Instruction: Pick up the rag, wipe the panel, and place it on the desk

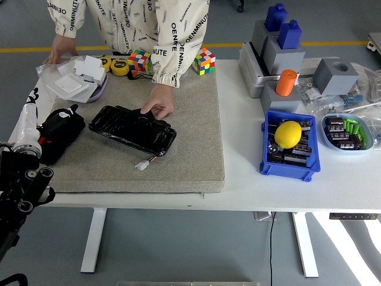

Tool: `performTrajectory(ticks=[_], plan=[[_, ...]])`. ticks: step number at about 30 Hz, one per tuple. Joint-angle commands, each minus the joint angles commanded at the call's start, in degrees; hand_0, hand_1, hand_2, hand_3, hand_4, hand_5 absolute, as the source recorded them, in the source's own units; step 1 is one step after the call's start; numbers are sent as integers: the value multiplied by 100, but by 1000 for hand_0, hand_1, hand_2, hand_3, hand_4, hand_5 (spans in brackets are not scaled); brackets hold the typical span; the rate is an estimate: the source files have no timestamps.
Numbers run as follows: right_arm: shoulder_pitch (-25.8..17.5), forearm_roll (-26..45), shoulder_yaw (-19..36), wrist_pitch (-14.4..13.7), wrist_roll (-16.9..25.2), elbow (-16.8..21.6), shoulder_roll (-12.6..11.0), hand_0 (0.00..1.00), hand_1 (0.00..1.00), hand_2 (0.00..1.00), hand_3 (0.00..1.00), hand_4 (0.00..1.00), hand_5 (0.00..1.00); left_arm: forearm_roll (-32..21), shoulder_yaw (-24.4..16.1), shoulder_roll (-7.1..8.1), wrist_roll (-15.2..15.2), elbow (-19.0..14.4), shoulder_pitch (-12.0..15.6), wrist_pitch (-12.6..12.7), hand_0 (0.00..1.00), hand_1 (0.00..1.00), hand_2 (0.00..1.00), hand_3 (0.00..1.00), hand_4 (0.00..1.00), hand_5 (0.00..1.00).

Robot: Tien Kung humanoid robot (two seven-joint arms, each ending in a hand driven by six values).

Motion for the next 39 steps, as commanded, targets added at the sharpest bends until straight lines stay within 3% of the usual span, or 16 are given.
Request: performTrajectory(ticks=[2, 3, 6, 8, 9, 21, 39], plan=[[2, -12, 14, -3, -1, -3, -2, 521, 553, 489, 520, 859, 342, -504, -87, -20, -453, -194, 46, 178, 676, 815, 860, 864, 998, 496], [3, -12, 15, -4, 0, -2, -3, 521, 552, 490, 521, 860, 344, -712, -144, -33, -627, -268, 70, 216, 473, 622, 658, 667, 998, 288], [3, -32, 29, -9, -5, -5, -5, 521, 552, 490, 521, 860, 344, -1404, -442, -91, -1226, -462, 164, 242, 473, 622, 658, 667, 998, 288], [1, -44, 42, -10, -7, -8, -3, 521, 552, 490, 521, 860, 344, -1637, -642, -128, -1402, -549, 237, 225, 473, 622, 658, 667, 998, 288], [-3, -58, 59, -12, -7, -10, 0, 521, 551, 490, 521, 859, 342, -1672, -716, -142, -1403, -573, 266, 213, 472, 596, 620, 625, 973, 252], [22, -98, 91, -22, -11, -26, 17, 521, 550, 490, 520, 855, 340, -1729, -962, -258, -1334, -670, 436, 171, 467, 594, 614, 626, 969, 253], [48, -122, 82, -42, -14, -42, -25, 521, 550, 489, 521, 851, 341, -1739, -986, -258, -1290, -735, 392, 148, 467, 594, 616, 629, 968, 255]])
